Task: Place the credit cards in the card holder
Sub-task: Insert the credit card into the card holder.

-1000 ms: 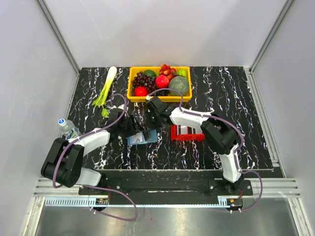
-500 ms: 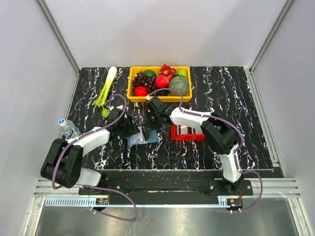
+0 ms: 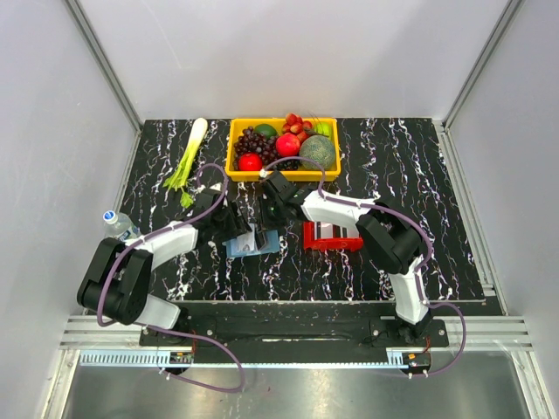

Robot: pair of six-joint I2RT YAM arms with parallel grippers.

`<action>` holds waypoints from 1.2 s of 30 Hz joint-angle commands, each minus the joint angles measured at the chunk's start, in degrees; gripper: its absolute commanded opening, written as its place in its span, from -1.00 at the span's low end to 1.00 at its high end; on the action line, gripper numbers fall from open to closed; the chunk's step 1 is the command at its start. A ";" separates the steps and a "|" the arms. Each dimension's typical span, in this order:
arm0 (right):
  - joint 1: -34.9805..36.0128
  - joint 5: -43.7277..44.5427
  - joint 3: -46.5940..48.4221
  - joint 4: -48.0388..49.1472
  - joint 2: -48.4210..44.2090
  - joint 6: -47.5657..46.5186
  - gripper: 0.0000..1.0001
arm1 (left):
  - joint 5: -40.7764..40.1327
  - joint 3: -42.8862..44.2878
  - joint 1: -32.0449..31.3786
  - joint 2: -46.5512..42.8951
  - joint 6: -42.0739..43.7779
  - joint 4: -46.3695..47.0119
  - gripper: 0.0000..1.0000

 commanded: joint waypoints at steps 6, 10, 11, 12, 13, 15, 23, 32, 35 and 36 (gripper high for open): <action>-0.24 0.09 -0.40 0.71 -2.29 0.06 -1.00 | 5.44 -1.17 -0.72 3.10 -2.02 4.78 0.23; -0.33 1.40 -1.28 1.49 -4.13 0.14 -1.00 | 8.26 -2.23 -0.72 4.24 -3.69 7.85 0.23; -0.33 1.67 -1.55 2.11 -5.00 0.14 -1.00 | 8.78 -2.58 -0.72 4.24 -4.04 8.56 0.23; -0.33 1.85 -1.90 2.55 -5.80 0.06 -1.00 | 8.96 -2.76 -0.72 4.24 -4.30 8.92 0.22; -0.42 2.46 -2.07 2.82 -6.76 0.06 -1.00 | 9.05 -3.11 -0.72 4.16 -4.57 9.18 0.22; -0.42 3.77 -2.51 3.43 -8.61 0.06 -1.00 | 8.96 -3.37 -0.72 3.72 -4.83 9.79 0.22; -0.51 9.48 -3.30 1.07 -12.31 -0.91 -1.00 | 9.84 -3.38 -0.72 3.28 -5.80 11.99 0.22; -1.38 18.02 -5.15 -2.80 -12.49 -2.58 -1.00 | 11.60 -3.46 -0.72 4.33 -6.77 13.93 0.22; -2.00 18.19 -5.41 -3.42 -11.43 -3.11 -1.00 | 12.30 -3.38 -0.72 4.42 -7.03 14.63 0.21; -2.00 18.72 -5.68 -3.42 -11.26 -3.11 -1.00 | 12.39 -3.29 -0.72 4.42 -7.12 14.72 0.21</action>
